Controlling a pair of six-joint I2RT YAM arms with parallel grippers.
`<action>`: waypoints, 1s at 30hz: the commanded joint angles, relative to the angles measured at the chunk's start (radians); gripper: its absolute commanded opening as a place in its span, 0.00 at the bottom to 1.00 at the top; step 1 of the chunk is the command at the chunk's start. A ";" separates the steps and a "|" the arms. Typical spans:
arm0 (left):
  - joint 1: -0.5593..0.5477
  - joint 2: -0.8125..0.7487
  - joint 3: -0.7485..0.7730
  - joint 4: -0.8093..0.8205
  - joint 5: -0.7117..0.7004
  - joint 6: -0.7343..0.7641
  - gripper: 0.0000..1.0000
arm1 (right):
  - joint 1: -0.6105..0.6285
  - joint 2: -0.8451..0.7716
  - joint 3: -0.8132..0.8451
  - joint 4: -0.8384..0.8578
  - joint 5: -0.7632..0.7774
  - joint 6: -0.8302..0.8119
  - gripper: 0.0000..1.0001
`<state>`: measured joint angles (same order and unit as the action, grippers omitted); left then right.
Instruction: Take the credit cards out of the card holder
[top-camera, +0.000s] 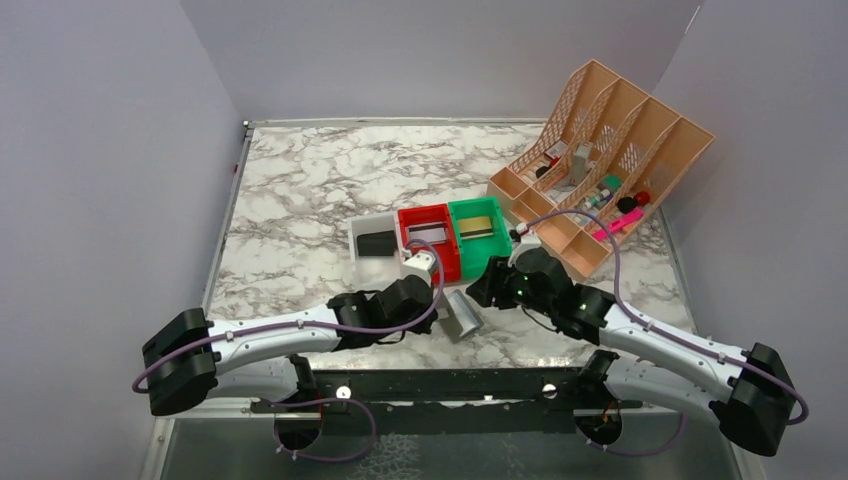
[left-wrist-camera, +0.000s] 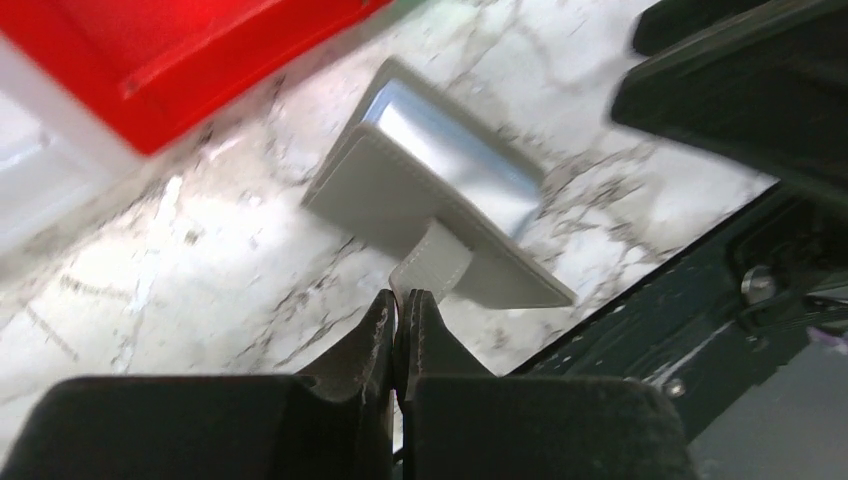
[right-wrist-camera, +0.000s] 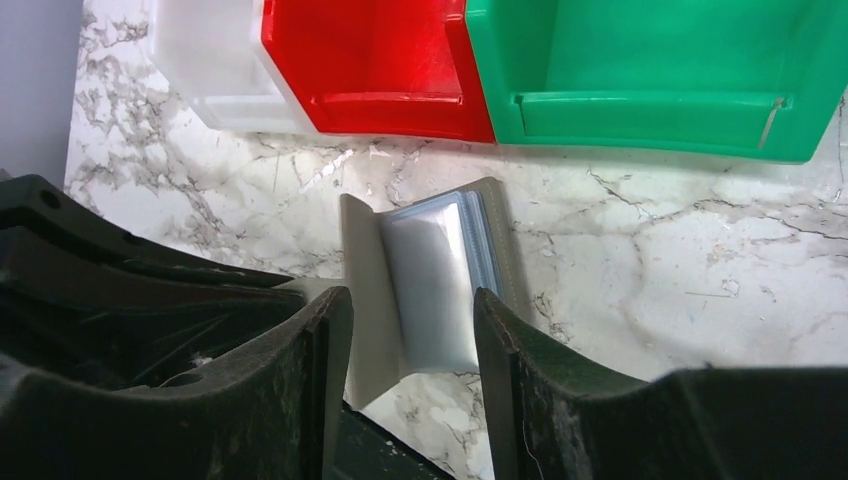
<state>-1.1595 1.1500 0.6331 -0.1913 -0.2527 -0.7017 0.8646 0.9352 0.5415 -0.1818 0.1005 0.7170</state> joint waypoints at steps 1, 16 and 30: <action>0.003 -0.057 -0.080 -0.080 -0.058 -0.076 0.00 | 0.002 -0.002 -0.023 0.065 0.001 -0.018 0.51; 0.002 -0.340 -0.278 -0.145 -0.095 -0.219 0.00 | 0.002 0.330 0.113 0.078 -0.249 -0.119 0.47; 0.003 -0.325 -0.260 -0.174 -0.097 -0.195 0.00 | 0.002 0.371 0.089 0.035 -0.347 -0.101 0.55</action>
<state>-1.1595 0.8299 0.3550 -0.3462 -0.3233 -0.9077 0.8646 1.2831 0.6308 -0.1173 -0.1967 0.6201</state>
